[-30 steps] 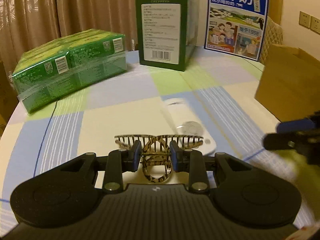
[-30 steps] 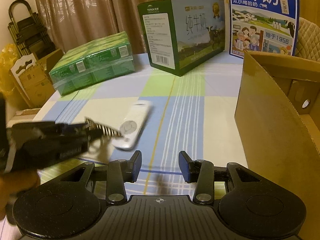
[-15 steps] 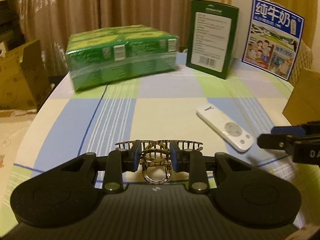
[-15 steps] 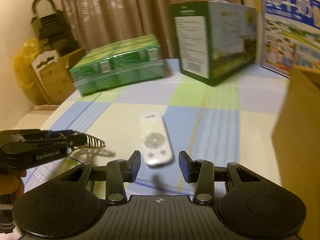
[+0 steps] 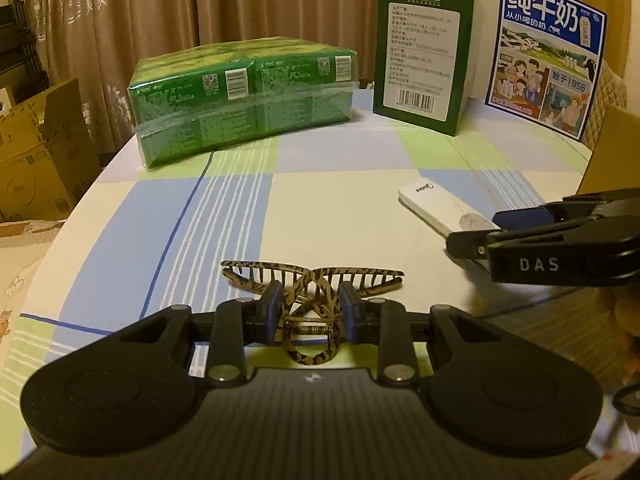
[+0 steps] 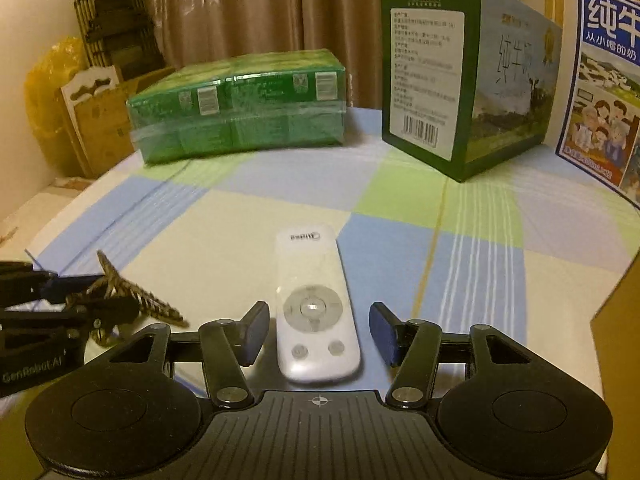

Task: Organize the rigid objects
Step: 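Grasp the white Midea remote with the right gripper, then carry the hair clip and white remote over the cardboard box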

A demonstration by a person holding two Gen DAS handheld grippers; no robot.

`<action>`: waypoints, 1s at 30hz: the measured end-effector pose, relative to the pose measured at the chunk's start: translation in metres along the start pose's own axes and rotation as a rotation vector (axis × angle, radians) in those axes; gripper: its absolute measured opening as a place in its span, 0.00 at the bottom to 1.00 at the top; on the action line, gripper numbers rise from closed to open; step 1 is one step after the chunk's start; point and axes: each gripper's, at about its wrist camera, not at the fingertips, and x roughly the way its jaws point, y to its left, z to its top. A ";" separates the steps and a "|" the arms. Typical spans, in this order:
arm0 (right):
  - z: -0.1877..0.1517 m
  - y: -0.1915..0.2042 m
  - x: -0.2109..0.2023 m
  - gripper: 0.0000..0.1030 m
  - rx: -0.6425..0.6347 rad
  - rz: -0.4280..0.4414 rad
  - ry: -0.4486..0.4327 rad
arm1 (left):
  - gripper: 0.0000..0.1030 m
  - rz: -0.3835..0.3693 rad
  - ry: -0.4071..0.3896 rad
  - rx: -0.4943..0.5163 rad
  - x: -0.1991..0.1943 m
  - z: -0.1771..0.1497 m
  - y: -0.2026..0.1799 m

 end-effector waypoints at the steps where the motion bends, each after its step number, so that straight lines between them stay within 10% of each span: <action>1: 0.001 0.000 0.001 0.51 0.000 0.006 -0.004 | 0.25 0.001 0.000 -0.003 0.000 0.000 0.001; 6: 0.000 0.008 0.002 0.36 -0.045 -0.002 -0.013 | 0.25 0.001 0.006 0.000 0.000 0.002 0.001; 30: -0.086 0.016 -0.142 0.37 0.186 -0.049 0.241 | 0.25 -0.195 0.130 0.102 -0.103 -0.068 -0.052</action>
